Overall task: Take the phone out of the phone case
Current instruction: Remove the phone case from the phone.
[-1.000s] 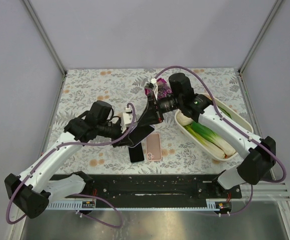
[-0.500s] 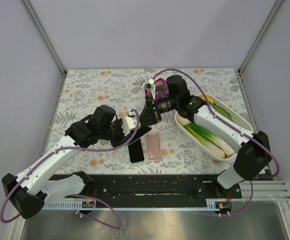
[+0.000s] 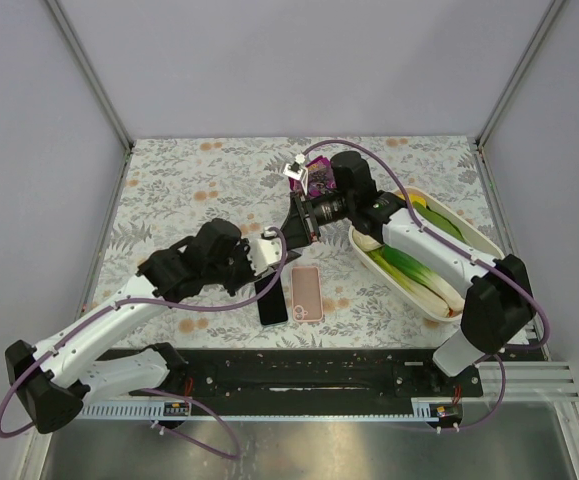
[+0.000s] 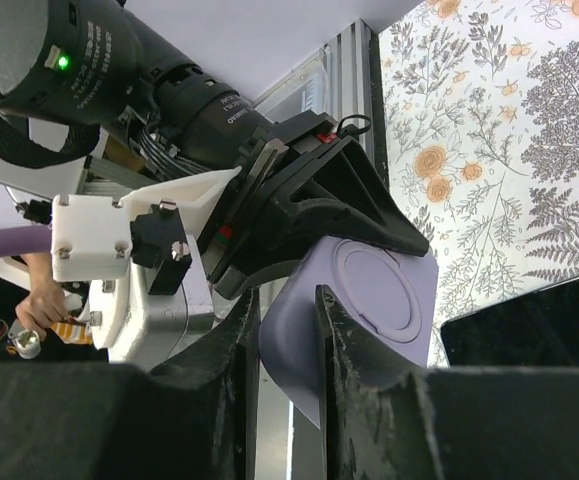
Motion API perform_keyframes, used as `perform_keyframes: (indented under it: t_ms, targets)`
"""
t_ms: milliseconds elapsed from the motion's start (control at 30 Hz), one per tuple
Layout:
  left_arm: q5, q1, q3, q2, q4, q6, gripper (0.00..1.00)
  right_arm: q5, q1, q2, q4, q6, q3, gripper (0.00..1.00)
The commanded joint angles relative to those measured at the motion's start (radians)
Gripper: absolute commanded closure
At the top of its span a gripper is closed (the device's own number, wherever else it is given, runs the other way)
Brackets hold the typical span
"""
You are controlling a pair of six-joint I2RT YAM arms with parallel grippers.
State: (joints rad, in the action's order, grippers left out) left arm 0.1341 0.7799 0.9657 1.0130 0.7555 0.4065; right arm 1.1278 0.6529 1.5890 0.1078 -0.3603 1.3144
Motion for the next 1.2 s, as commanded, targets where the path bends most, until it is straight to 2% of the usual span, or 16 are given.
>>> perform_keyframes:
  t_ms: [0, 433, 500, 667, 833, 967, 1167]
  targets:
    - [-0.057, 0.042, 0.028, -0.016, -0.193, 0.063, 1.00, -0.172, -0.009, 0.032, -0.040, -0.144, -0.004, 1.00]
    - [-0.025, 0.053, 0.019, -0.017, -0.185, 0.064, 1.00, -0.186, -0.035, 0.034, -0.039, -0.125, -0.009, 1.00]
    - [-0.004, 0.050, 0.008, -0.025, -0.176, 0.064, 1.00, -0.192, -0.051, 0.011, -0.037, -0.112, -0.007, 0.87]
    - [0.062, 0.027, 0.002, -0.033, -0.156, 0.066, 1.00, -0.198, -0.108, -0.035, 0.001, -0.063, 0.006, 0.45]
    - [0.153, -0.025, 0.036, -0.034, -0.131, 0.049, 1.00, -0.209, -0.177, -0.084, 0.046, -0.006, 0.023, 0.37]
    - [0.255, -0.079, 0.085, -0.028, -0.099, 0.023, 1.00, -0.194, -0.232, -0.139, 0.053, 0.046, 0.016, 0.35]
    - [0.477, -0.209, 0.186, 0.001, -0.056, -0.043, 1.00, -0.166, -0.245, -0.262, 0.232, 0.354, 0.017, 0.34]
